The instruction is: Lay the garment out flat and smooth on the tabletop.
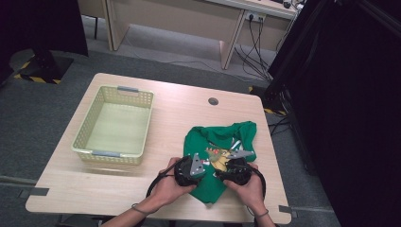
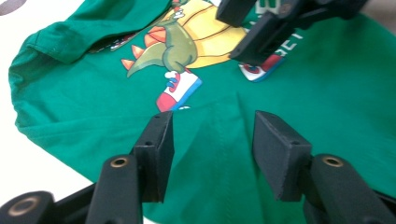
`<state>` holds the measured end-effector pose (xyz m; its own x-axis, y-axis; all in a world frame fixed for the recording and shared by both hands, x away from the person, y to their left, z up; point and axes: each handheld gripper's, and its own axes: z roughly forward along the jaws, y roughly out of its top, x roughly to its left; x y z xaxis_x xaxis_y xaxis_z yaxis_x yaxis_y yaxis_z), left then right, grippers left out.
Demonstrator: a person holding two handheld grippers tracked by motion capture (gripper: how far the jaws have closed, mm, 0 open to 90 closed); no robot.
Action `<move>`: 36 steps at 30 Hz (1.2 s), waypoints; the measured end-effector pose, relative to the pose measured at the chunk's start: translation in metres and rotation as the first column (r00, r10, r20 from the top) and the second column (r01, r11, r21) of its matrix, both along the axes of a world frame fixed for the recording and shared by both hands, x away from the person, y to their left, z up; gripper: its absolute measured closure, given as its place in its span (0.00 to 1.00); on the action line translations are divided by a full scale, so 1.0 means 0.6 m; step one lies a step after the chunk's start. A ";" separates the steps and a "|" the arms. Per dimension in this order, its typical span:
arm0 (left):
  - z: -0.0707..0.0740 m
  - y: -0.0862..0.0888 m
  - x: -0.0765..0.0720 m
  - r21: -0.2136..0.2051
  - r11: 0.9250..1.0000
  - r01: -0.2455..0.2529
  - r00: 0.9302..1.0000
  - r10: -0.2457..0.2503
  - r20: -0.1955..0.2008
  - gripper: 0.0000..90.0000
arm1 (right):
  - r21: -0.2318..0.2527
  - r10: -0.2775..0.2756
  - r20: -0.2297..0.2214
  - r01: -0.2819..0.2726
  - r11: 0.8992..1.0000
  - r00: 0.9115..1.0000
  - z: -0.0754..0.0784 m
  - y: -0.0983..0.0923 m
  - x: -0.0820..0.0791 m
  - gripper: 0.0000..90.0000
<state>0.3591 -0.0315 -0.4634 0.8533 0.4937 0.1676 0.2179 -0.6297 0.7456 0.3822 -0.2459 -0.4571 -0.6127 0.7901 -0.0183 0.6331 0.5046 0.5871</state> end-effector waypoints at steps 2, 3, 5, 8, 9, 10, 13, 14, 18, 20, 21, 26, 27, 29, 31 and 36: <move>-0.002 -0.004 0.005 0.006 1.000 -0.001 1.000 0.001 -0.007 0.57 | 0.002 0.000 0.007 0.000 1.000 1.000 -0.001 0.000 -0.001 0.51; -0.003 -0.005 0.007 0.012 1.000 0.001 1.000 -0.001 -0.010 0.59 | 0.000 0.001 0.009 -0.001 1.000 1.000 -0.001 0.000 -0.002 0.51; -0.005 -0.008 0.009 0.013 1.000 0.002 1.000 -0.001 -0.020 0.64 | 0.002 0.000 0.008 0.000 1.000 1.000 -0.001 -0.001 -0.002 0.51; -0.007 -0.010 0.009 0.019 1.000 0.007 1.000 -0.006 -0.026 0.72 | 0.003 0.003 0.007 -0.003 1.000 1.000 -0.001 -0.001 -0.001 0.51; -0.007 -0.010 0.009 0.018 1.000 0.009 1.000 -0.008 -0.030 0.75 | 0.004 0.002 0.006 -0.002 1.000 1.000 -0.001 -0.001 -0.001 0.51; -0.007 -0.010 0.008 0.017 1.000 0.011 0.999 -0.011 -0.034 0.79 | 0.004 0.003 0.006 -0.003 1.000 1.000 -0.001 -0.001 -0.001 0.51; -0.007 -0.009 0.007 0.019 1.000 0.010 0.999 -0.009 -0.037 0.89 | 0.007 0.001 0.008 -0.001 1.000 1.000 -0.002 -0.001 -0.002 0.51; -0.006 -0.007 0.007 0.015 1.000 0.002 0.999 -0.002 -0.034 0.92 | 0.008 0.002 0.009 -0.002 1.000 1.000 -0.002 -0.002 -0.002 0.51; 0.006 0.008 0.002 -0.007 0.999 -0.034 0.999 0.034 -0.020 0.95 | 0.010 0.003 0.008 -0.003 1.000 1.000 -0.002 -0.003 -0.002 0.51; 0.014 0.020 -0.002 -0.013 0.999 -0.051 0.999 0.051 -0.010 0.96 | 0.012 0.005 0.005 -0.005 1.000 1.000 -0.002 -0.005 -0.002 0.51; 0.017 0.027 -0.004 -0.015 0.998 -0.061 0.998 0.061 -0.003 0.96 | 0.012 0.006 0.004 -0.006 1.000 1.000 -0.002 -0.006 -0.002 0.51; 0.025 0.067 -0.017 -0.024 0.993 -0.116 0.993 0.116 0.009 0.96 | 0.011 0.006 -0.001 -0.006 1.000 1.000 -0.001 -0.009 -0.002 0.50; 0.025 0.074 -0.021 -0.026 0.991 -0.127 0.992 0.128 0.011 0.96 | 0.010 0.007 -0.002 -0.007 1.000 1.000 -0.001 -0.010 -0.002 0.50; 0.025 0.088 -0.028 -0.028 0.989 -0.145 0.989 0.146 0.015 0.96 | 0.010 0.007 -0.003 -0.007 1.000 1.000 -0.001 -0.011 -0.002 0.50; 0.021 0.101 -0.037 -0.028 0.987 -0.159 0.987 0.159 0.008 0.96 | 0.007 0.006 -0.005 -0.006 1.000 1.000 -0.001 -0.012 -0.001 0.50; 0.008 0.132 -0.064 -0.027 0.982 -0.187 0.982 0.186 -0.027 0.94 | 0.007 0.007 -0.005 -0.007 1.000 1.000 -0.001 -0.014 -0.002 0.49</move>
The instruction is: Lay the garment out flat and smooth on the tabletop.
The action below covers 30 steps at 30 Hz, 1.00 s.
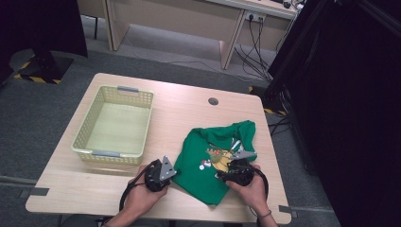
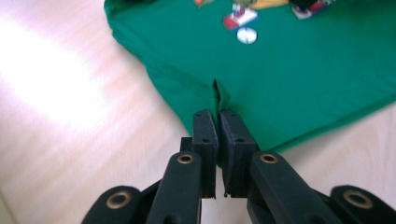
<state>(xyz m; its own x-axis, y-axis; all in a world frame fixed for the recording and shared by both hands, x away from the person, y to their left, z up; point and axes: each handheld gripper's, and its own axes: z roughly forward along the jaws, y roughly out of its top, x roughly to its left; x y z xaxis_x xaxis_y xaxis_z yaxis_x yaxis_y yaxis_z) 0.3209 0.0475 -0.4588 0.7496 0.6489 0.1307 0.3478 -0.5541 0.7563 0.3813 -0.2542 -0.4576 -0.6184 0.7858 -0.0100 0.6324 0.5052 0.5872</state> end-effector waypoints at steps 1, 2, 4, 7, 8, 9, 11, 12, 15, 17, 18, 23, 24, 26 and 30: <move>-0.002 0.005 -0.004 0.003 1.000 -0.005 1.000 0.005 -0.004 0.94 | 0.000 -0.002 -0.001 0.002 1.000 1.000 0.000 0.000 0.000 0.49; -0.004 0.009 -0.007 0.004 1.000 -0.010 1.000 0.010 -0.011 0.94 | 0.000 -0.001 -0.001 0.001 1.000 1.000 0.000 0.000 0.000 0.49; -0.006 0.017 -0.011 0.002 1.000 -0.017 1.000 0.017 -0.015 0.92 | -0.003 -0.003 -0.004 0.003 1.000 1.000 0.001 -0.001 0.000 0.49; 0.000 0.027 -0.014 -0.010 1.000 -0.024 1.000 0.024 -0.011 0.88 | -0.006 -0.004 -0.006 0.004 1.000 1.000 0.001 -0.002 0.001 0.48; 0.004 0.029 -0.015 -0.017 1.000 -0.024 1.000 0.024 -0.009 0.86 | -0.008 -0.006 -0.007 0.006 1.000 1.000 0.001 -0.003 0.001 0.47; 0.008 0.030 -0.016 -0.032 0.999 -0.026 1.000 0.026 -0.004 0.84 | -0.012 -0.007 -0.008 0.007 1.000 1.000 0.002 -0.004 0.001 0.47; 0.021 0.029 -0.020 -0.047 0.999 -0.021 1.000 0.022 0.018 0.79 | -0.013 0.000 -0.010 -0.001 1.000 1.000 0.002 -0.007 0.003 0.47; 0.028 0.028 -0.021 -0.056 0.998 -0.013 1.000 0.014 0.023 0.76 | -0.014 0.012 -0.009 -0.012 1.000 1.000 0.002 -0.010 0.004 0.48; 0.043 0.015 -0.018 -0.067 0.998 0.008 0.999 -0.005 0.047 0.71 | -0.024 0.076 -0.003 -0.076 0.997 0.997 0.003 -0.015 0.008 0.48; 0.047 0.003 -0.012 -0.069 0.997 0.026 0.998 -0.022 0.053 0.69 | -0.031 0.114 -0.009 -0.114 0.993 0.993 0.004 -0.015 0.014 0.49; 0.047 -0.004 -0.007 -0.062 0.998 0.033 0.998 -0.029 0.056 0.69 | -0.034 0.134 -0.011 -0.134 0.990 0.991 0.004 -0.015 0.016 0.49; 0.030 -0.038 0.025 0.014 0.998 0.059 0.998 -0.059 0.033 0.67 | -0.023 0.189 -0.028 -0.190 0.982 0.982 0.004 -0.011 0.027 0.49; 0.025 -0.044 0.032 0.021 0.998 0.059 0.998 -0.060 0.022 0.67 | -0.022 0.195 -0.029 -0.196 0.980 0.980 0.004 -0.010 0.029 0.49; 0.015 -0.055 0.047 0.048 0.997 0.068 0.998 -0.068 0.001 0.67 | -0.022 0.190 -0.032 -0.191 0.981 0.981 0.004 -0.009 0.029 0.49; -0.004 -0.069 0.068 0.076 0.994 0.079 0.996 -0.075 -0.046 0.65 | -0.005 0.175 -0.016 -0.175 0.985 0.984 0.001 -0.012 0.024 0.49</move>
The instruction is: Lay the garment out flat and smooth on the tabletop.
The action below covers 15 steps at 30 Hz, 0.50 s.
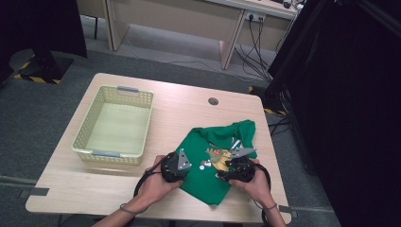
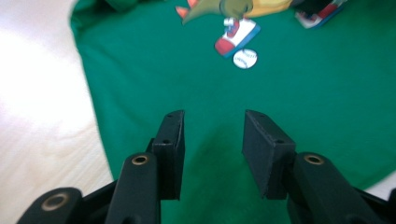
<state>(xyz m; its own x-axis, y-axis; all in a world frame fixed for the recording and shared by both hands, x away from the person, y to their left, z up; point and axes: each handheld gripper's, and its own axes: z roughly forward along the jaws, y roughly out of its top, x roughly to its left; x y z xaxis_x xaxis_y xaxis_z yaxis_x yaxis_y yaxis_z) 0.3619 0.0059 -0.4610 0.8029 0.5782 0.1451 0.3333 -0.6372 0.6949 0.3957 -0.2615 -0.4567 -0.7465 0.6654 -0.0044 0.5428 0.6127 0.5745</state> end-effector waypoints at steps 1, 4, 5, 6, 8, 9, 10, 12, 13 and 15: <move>-0.003 -0.001 0.003 0.001 1.000 -0.004 1.000 0.004 -0.006 0.65 | 0.002 -0.003 0.003 0.003 1.000 1.000 0.000 0.000 -0.001 0.49; -0.010 0.000 0.008 -0.005 1.000 -0.017 1.000 0.016 -0.026 0.64 | 0.006 -0.006 0.008 0.006 1.000 1.000 -0.001 -0.001 -0.003 0.49; -0.009 0.000 0.008 -0.003 1.000 -0.018 1.000 0.018 -0.026 0.64 | 0.006 -0.009 0.008 0.009 1.000 1.000 -0.001 -0.001 -0.003 0.49; -0.009 0.000 0.008 0.000 1.000 -0.016 1.000 0.016 -0.025 0.64 | 0.005 -0.012 0.008 0.012 1.000 1.000 -0.001 -0.001 -0.003 0.48; -0.010 0.000 0.007 -0.001 1.000 -0.016 1.000 0.016 -0.022 0.64 | 0.006 -0.036 -0.013 0.036 0.999 0.999 0.001 0.002 -0.003 0.42; -0.010 0.000 0.007 -0.002 1.000 -0.016 1.000 0.016 -0.022 0.64 | 0.019 -0.044 -0.021 0.044 0.999 0.999 0.002 0.002 -0.004 0.42; -0.010 0.000 0.006 -0.005 1.000 -0.016 1.000 0.016 -0.024 0.64 | 0.047 -0.058 -0.014 0.058 0.997 0.998 0.006 0.002 -0.006 0.42; -0.011 0.001 0.004 -0.010 1.000 -0.019 1.000 0.019 -0.023 0.65 | 0.081 -0.119 0.019 0.117 0.990 0.993 0.018 -0.005 -0.009 0.42; -0.011 0.001 0.003 -0.010 1.000 -0.018 1.000 0.018 -0.019 0.65 | 0.087 -0.144 0.034 0.141 0.986 0.989 0.022 -0.008 -0.008 0.42; -0.011 0.002 -0.002 -0.009 1.000 -0.016 1.000 0.016 -0.018 0.65 | 0.084 -0.222 0.043 0.218 0.972 0.974 0.030 -0.021 -0.004 0.41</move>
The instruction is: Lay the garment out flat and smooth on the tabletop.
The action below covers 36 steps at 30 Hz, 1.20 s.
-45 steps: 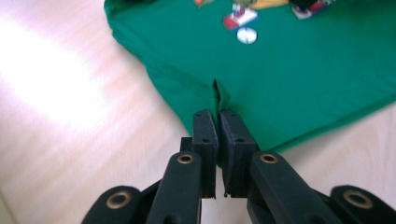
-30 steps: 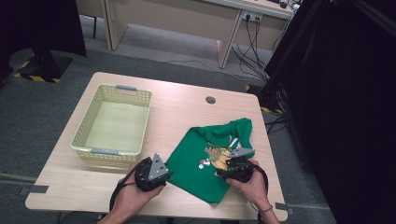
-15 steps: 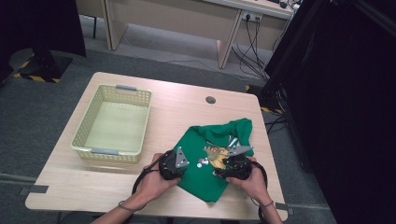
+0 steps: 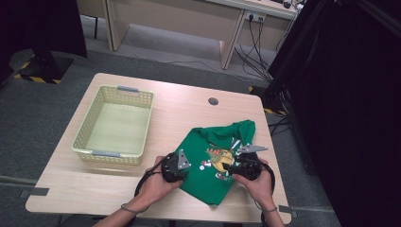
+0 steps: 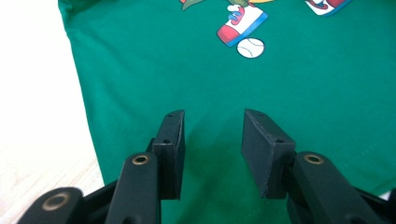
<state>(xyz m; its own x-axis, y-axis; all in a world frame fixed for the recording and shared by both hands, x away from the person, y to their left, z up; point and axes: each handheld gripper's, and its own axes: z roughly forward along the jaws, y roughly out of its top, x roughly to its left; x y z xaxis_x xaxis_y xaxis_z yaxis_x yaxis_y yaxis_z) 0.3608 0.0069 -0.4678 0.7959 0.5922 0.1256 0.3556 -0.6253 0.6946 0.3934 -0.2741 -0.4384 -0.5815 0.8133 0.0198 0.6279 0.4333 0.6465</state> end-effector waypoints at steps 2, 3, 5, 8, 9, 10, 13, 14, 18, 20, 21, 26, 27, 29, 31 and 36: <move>0.000 0.001 -0.007 -0.001 1.000 0.000 1.000 0.000 -0.002 0.66 | -0.024 -0.067 -0.011 0.067 0.997 0.998 0.001 -0.013 0.008 0.41; 0.000 0.002 -0.010 -0.004 1.000 0.002 1.000 -0.002 -0.003 0.66 | -0.035 -0.075 -0.026 0.074 0.997 0.997 -0.001 -0.018 0.013 0.41; -0.001 0.002 -0.020 -0.012 1.000 0.006 1.000 -0.006 -0.004 0.66 | -0.054 -0.072 -0.042 0.070 0.996 0.997 -0.005 -0.019 0.018 0.41; -0.001 0.004 -0.035 -0.018 1.000 0.016 1.000 -0.016 -0.015 0.66 | -0.081 -0.061 -0.068 0.056 0.995 0.996 -0.013 -0.014 0.026 0.40; -0.002 0.004 -0.040 -0.024 1.000 0.018 1.000 -0.019 -0.018 0.66 | -0.088 -0.058 -0.073 0.051 0.995 0.996 -0.016 -0.012 0.029 0.40; -0.002 0.005 -0.045 -0.026 0.999 0.023 1.000 -0.023 -0.020 0.66 | -0.093 -0.057 -0.081 0.049 0.994 0.995 -0.020 -0.010 0.032 0.40; -0.002 0.005 -0.058 -0.036 0.999 0.035 0.999 -0.037 -0.036 0.67 | -0.095 -0.056 -0.090 0.047 0.994 0.994 -0.026 -0.004 0.042 0.40; -0.001 0.005 -0.060 -0.039 0.998 0.039 0.998 -0.041 -0.043 0.67 | -0.096 -0.057 -0.091 0.048 0.994 0.994 -0.026 -0.002 0.043 0.40; -0.001 0.002 -0.070 -0.040 0.997 0.060 0.997 -0.062 -0.055 0.68 | -0.097 -0.050 -0.102 0.041 0.994 0.994 -0.025 0.005 0.057 0.40; -0.001 -0.001 -0.073 -0.052 0.997 0.065 0.996 -0.069 -0.063 0.68 | -0.098 -0.049 -0.105 0.038 0.994 0.993 -0.025 0.010 0.064 0.40; -0.001 -0.002 -0.075 -0.053 0.996 0.071 0.995 -0.074 -0.068 0.68 | -0.100 -0.044 -0.104 0.033 0.994 0.994 -0.024 0.014 0.068 0.40; -0.001 -0.012 -0.084 -0.065 0.992 0.110 0.989 -0.116 -0.094 0.68 | -0.098 -0.008 -0.108 -0.003 0.995 0.994 -0.025 0.041 0.087 0.40; -0.001 -0.014 -0.085 -0.066 0.991 0.115 0.988 -0.121 -0.098 0.67 | -0.099 0.003 -0.107 -0.014 0.995 0.994 -0.025 0.048 0.091 0.40; 0.000 -0.015 -0.084 -0.070 0.990 0.120 0.987 -0.126 -0.104 0.67 | -0.093 0.027 -0.104 -0.037 0.995 0.994 -0.026 0.062 0.096 0.40; 0.001 -0.015 -0.083 -0.069 0.990 0.123 0.985 -0.130 -0.116 0.66 | -0.089 0.057 -0.100 -0.066 0.994 0.993 -0.027 0.077 0.100 0.40; 0.013 -0.005 -0.081 -0.091 0.990 0.111 0.986 -0.121 -0.118 0.60 | 0.001 0.093 -0.050 -0.093 0.996 0.994 -0.005 0.080 0.096 0.40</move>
<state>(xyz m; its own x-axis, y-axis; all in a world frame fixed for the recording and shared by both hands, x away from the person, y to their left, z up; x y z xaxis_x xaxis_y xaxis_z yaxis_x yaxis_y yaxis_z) 0.3123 0.0039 -0.4599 0.8661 0.4993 -0.0236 0.3701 -0.6088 0.7017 0.4511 -0.2262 -0.4413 -0.6528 0.7559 0.0501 0.6167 0.4919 0.6146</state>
